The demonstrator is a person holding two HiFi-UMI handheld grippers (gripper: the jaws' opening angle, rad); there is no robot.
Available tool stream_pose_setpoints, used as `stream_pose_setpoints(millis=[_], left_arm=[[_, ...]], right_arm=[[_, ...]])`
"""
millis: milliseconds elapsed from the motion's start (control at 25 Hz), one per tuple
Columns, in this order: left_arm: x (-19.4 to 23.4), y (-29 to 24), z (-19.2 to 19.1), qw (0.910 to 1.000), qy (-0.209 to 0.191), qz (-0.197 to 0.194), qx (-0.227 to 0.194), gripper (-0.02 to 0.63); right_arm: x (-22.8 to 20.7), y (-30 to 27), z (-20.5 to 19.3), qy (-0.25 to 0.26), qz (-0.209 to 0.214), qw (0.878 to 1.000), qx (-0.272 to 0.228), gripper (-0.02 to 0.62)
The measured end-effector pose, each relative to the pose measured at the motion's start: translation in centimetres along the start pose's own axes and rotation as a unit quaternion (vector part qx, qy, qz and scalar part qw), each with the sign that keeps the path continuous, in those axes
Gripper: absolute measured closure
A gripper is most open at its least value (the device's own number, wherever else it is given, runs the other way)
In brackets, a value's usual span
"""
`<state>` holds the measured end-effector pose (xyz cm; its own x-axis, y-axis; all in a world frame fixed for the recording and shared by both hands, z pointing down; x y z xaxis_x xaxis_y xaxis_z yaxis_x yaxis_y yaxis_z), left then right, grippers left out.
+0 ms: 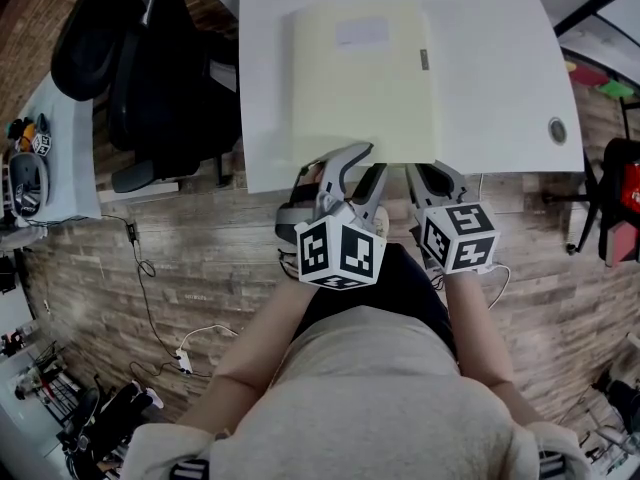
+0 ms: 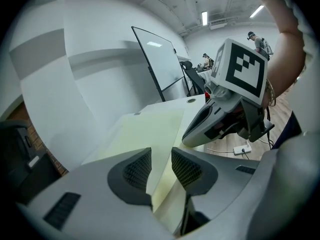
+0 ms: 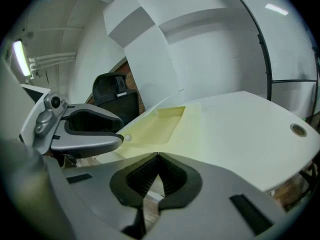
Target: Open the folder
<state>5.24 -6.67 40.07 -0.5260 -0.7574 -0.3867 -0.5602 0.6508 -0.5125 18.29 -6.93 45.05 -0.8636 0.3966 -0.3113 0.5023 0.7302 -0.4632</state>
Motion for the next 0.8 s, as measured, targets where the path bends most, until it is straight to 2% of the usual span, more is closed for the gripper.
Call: stream_pose_setpoints(millis=[800], left_arm=[[-0.4,0.5,1.3,0.9992,0.035,0.005,-0.018,0.502]], right_arm=[[-1.1,0.9,-0.2,0.021,0.004,1.000,0.002,0.574]])
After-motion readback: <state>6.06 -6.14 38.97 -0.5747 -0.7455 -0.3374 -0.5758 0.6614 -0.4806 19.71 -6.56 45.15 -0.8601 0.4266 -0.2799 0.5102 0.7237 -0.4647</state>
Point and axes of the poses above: the fingertips, and each gripper's own axes: y backward along the fingers, x to its left, z out of its top, the point moved 8 cm from there along y, backward along the fingers, and after that the axes turned 6 degrees about -x, right-handed, at the moved point
